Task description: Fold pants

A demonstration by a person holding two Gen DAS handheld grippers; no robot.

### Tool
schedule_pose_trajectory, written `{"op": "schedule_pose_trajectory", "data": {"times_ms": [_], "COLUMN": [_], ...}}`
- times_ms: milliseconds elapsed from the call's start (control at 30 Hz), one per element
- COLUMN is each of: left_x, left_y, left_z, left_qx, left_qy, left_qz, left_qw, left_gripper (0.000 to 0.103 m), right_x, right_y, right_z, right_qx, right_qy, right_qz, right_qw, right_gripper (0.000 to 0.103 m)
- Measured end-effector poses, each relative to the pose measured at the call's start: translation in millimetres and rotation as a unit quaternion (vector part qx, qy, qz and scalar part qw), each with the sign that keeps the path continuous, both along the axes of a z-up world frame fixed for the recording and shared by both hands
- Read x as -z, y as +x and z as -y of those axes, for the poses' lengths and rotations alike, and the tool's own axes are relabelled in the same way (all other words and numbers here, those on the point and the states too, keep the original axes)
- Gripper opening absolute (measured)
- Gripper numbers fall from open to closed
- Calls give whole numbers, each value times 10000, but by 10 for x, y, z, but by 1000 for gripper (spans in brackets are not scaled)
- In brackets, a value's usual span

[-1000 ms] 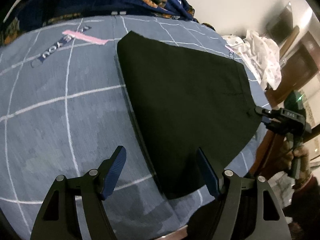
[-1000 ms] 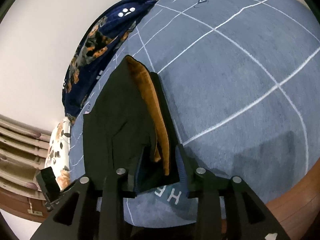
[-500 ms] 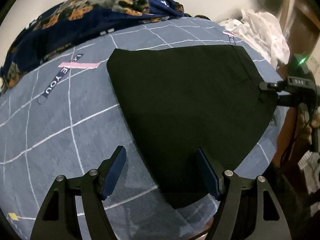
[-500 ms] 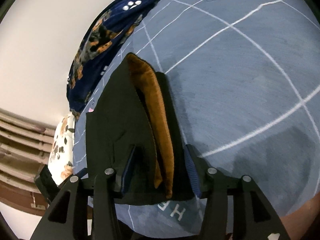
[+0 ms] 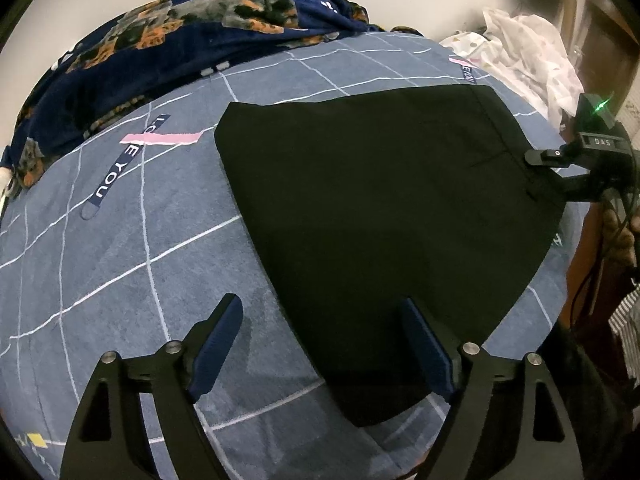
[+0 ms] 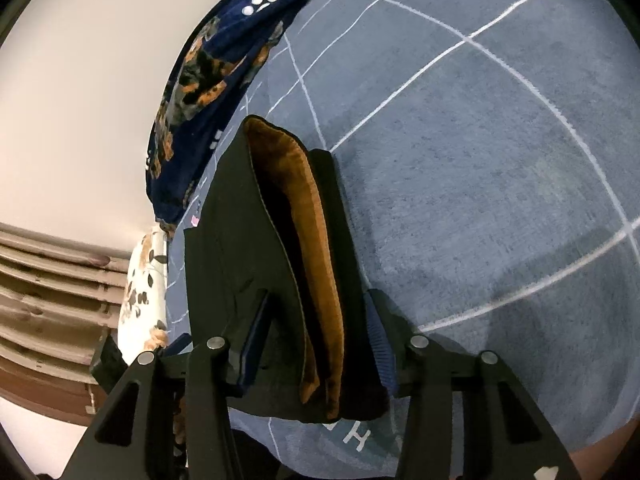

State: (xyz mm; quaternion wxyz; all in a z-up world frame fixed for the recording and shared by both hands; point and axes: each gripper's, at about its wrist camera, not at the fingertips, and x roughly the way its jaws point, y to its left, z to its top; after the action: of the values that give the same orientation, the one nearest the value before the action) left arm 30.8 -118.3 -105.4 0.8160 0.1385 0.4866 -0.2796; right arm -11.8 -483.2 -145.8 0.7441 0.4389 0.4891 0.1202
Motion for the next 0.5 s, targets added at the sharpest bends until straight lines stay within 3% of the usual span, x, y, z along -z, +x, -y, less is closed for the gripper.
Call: {"op": "schedule_pose_trajectory", "data": {"times_ms": [233,500], "left_x": [32,145], "left_y": [72,274], "left_z": [2,-130], "left_qx": [-33,-209], "left_qy": [-39,-742], "left_qz": [-123,-978], "left_qw": [9999,9922], "left_gripper": [84,84], "right_x": [9,94], "right_y": [40,101], "right_z": [7,15], "right_qx": [-271,-691], "right_qy": [168,716], "right_qz": [-55,-220], "right_qw": [9995,9948], "right_gripper": [49,49]}}
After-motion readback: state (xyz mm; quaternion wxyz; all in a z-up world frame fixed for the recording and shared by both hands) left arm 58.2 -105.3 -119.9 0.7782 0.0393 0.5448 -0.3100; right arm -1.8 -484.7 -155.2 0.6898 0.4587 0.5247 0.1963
